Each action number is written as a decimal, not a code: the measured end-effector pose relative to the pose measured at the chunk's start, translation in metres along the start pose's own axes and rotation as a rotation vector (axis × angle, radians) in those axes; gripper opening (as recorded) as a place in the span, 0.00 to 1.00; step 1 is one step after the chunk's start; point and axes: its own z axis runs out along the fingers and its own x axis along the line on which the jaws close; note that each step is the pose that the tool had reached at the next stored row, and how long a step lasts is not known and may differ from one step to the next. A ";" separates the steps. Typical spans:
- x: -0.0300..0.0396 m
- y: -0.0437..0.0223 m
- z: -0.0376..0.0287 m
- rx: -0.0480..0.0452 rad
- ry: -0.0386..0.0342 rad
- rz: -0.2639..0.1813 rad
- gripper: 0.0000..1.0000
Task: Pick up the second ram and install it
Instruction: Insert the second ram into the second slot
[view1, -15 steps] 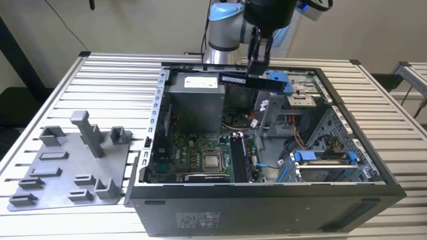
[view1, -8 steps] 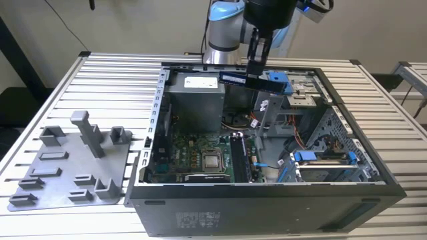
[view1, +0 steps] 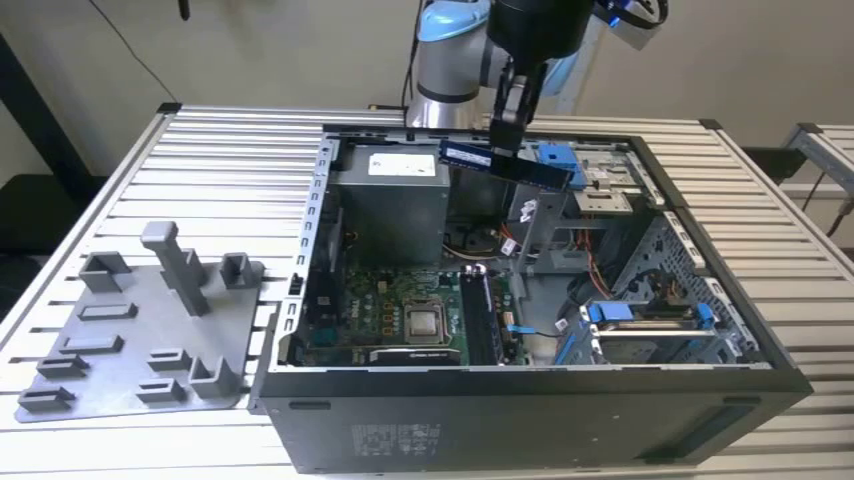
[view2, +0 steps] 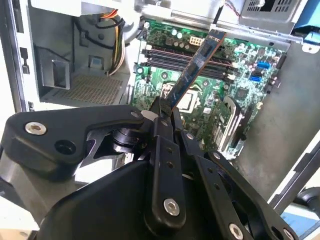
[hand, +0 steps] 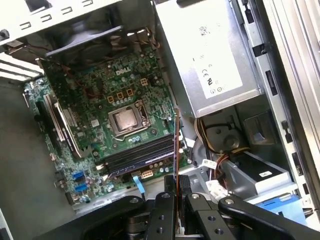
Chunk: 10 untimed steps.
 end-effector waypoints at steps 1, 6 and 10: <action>0.0000 0.0000 0.0000 0.0001 -0.0002 0.013 0.14; 0.0002 -0.0001 0.0000 0.0008 -0.0008 0.078 0.14; 0.0002 -0.0001 0.0000 0.0014 -0.0013 0.131 0.14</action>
